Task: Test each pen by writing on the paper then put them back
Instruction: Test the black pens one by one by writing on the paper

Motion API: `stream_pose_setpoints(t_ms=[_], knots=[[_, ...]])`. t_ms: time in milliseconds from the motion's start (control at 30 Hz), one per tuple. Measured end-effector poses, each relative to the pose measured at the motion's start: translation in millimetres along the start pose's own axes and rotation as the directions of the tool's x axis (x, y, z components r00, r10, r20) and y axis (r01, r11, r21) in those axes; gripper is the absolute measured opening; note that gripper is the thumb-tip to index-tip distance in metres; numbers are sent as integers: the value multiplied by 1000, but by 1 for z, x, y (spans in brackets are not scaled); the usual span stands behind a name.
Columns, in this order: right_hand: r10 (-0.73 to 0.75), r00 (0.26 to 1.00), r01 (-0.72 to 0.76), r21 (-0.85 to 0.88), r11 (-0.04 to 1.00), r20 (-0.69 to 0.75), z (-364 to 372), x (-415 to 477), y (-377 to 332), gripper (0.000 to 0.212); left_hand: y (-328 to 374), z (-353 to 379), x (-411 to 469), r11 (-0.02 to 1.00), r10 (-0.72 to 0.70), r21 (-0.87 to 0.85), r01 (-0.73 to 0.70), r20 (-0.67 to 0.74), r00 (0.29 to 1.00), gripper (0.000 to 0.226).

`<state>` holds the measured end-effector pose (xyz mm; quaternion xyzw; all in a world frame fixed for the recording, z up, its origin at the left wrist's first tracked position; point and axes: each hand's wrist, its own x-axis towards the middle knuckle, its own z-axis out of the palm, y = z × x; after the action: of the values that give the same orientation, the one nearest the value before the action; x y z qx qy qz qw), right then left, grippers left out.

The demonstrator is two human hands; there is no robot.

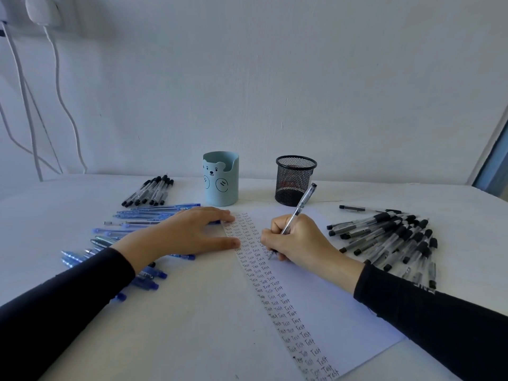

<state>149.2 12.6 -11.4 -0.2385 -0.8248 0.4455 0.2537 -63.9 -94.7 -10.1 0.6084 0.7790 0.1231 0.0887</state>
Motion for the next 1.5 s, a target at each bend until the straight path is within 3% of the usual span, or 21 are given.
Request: stream_pose_setpoints(t_ms=[767,1067,1333,1500], knots=[[9,1000,-9,48,999,-16,-2,0,0,39,0,-2,-1,1000,-3,-2,3,21,1000,99],[2,1000,-1,51,999,-20,-2,2,3,31,3,-2,-3,1000,2,-5,-2,9,1000,86],[-4,1000,5,38,999,-23,-2,2,4,28,0,-1,-2,1000,4,-6,-4,7,1000,99],[-8,999,10,46,999,-37,-2,3,6,31,2,-2,-2,1000,-9,-4,9,18,1000,95]])
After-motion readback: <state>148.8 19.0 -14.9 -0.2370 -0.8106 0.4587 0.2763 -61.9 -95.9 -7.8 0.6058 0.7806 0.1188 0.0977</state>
